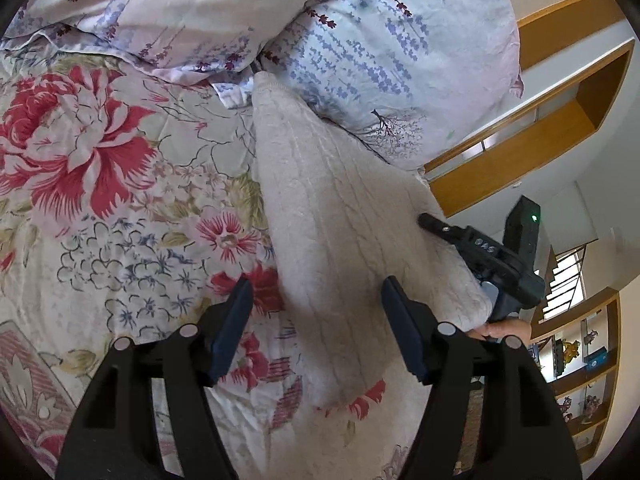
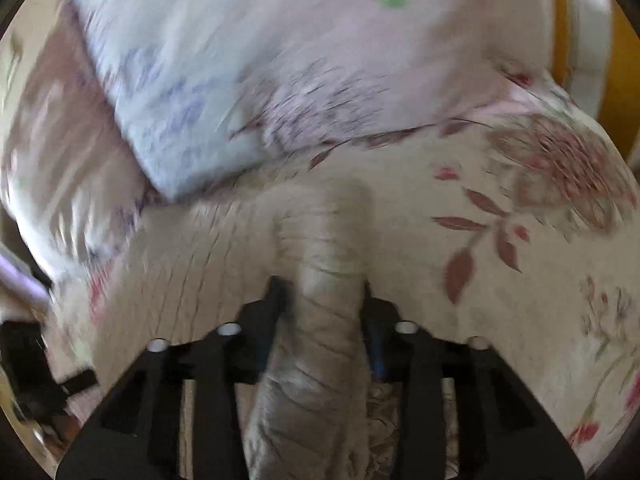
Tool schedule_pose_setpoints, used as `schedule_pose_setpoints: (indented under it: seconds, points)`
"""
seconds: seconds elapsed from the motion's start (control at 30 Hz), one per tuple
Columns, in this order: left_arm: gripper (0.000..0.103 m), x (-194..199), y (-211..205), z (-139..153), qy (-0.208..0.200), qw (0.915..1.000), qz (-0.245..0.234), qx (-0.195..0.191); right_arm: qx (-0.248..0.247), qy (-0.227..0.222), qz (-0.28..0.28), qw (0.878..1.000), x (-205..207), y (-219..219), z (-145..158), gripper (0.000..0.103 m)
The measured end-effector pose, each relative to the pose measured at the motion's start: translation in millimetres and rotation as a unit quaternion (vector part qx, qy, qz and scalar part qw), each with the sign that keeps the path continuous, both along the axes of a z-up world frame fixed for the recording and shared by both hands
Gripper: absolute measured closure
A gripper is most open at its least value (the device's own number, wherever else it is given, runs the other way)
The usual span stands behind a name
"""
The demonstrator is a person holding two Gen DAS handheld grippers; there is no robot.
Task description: Fold small clothes
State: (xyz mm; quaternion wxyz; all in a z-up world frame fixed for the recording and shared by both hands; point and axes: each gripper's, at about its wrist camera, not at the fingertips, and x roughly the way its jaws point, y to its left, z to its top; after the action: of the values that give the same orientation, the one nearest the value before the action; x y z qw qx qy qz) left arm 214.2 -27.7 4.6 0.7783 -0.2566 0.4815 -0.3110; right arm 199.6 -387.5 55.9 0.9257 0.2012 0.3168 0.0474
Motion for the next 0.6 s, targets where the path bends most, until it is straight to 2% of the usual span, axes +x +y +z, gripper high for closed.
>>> schedule_pose_setpoints:
  seconds: [0.07, 0.1, 0.23, 0.37, 0.43, 0.5, 0.53, 0.6]
  points:
    - [0.038, -4, -1, 1, 0.005, 1.0, -0.001, -0.001, 0.014, -0.012, -0.003, 1.0, -16, -11, 4, 0.049]
    - [0.038, -7, -1, 2, 0.007, 1.0, 0.0, 0.001, 0.022, -0.019, -0.004, 1.0, -30, -17, 5, 0.048]
    - [0.038, -20, -2, 1, 0.012, 0.9999, -0.003, 0.01, 0.055, -0.029, 0.025, 0.998, -63, -23, -1, 0.047]
    - [0.038, -33, -3, 1, 0.021, 0.9997, 0.0, 0.01, 0.064, -0.039, 0.052, 0.996, -91, -15, -10, 0.048]
    - [0.042, -38, -5, 1, 0.022, 0.9997, 0.003, 0.015, 0.068, -0.045, 0.067, 0.994, -101, -9, -11, 0.048]
    - [0.054, -40, -8, 0, 0.025, 0.9995, 0.001, 0.019, 0.066, -0.05, 0.078, 0.994, -107, -2, -14, 0.048]
    - [0.057, -41, -10, -1, 0.029, 0.9994, 0.0, 0.02, 0.062, -0.052, 0.082, 0.993, -108, 1, -16, 0.051]
    - [0.071, -42, -13, -4, 0.034, 0.9991, -0.002, 0.024, 0.05, -0.049, 0.086, 0.994, -108, 6, -19, 0.067]
